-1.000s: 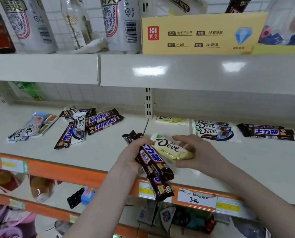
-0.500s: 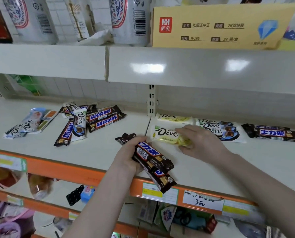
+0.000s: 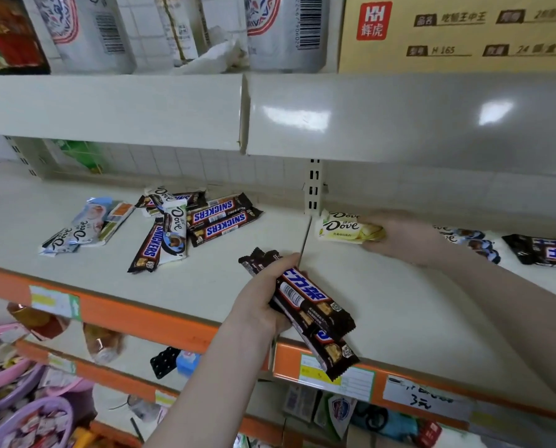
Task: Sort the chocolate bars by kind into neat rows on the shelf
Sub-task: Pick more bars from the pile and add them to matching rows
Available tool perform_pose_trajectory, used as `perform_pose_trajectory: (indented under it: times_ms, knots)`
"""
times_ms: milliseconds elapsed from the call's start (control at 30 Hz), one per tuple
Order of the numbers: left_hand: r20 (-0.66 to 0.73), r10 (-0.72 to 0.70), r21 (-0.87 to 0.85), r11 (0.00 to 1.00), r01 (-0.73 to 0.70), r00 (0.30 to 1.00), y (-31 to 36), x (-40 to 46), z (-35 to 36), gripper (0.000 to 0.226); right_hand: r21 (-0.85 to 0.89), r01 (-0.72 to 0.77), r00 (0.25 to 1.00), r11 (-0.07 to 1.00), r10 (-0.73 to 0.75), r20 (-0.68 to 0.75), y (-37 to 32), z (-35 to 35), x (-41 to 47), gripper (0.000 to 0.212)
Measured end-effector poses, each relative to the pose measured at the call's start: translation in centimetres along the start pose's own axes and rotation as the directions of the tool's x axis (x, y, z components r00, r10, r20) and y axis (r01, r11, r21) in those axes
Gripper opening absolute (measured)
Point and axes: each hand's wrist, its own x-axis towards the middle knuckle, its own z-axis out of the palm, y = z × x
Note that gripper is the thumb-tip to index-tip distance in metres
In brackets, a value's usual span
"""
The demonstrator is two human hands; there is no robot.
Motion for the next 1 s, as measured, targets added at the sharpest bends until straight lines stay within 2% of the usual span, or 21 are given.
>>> perform_pose_trajectory:
  times_ms: [167, 667, 867, 1000]
  knots:
    - [-0.010, -0.009, 0.000, 1.000, 0.009, 1.000, 0.0, -0.2, 0.3, 0.017, 0.034, -0.069, 0.998, 0.997, 0.069, 0.001, 0.2, 0.9, -0.2, 0.046]
    - [-0.007, -0.030, 0.032, 0.999, 0.031, 1.000, 0.0, 0.0, 0.8, 0.019, 0.117, -0.045, 0.997, 0.992, 0.053, -0.059, 1.5, 1.5, 0.2, 0.040]
    - [-0.030, -0.015, 0.034, 0.999, 0.016, 0.999, 0.1, -0.2, 1.2, 0.029, 0.134, -0.043, 0.997, 0.990, 0.051, -0.055, 1.8, 1.6, 0.2, 0.040]
    - [-0.052, -0.014, 0.008, 1.000, 0.015, 0.999, 0.3, -0.1, 1.6, 0.046, 0.141, -0.035, 0.997, 0.989, 0.044, -0.058, 2.0, 1.7, 0.4, 0.039]
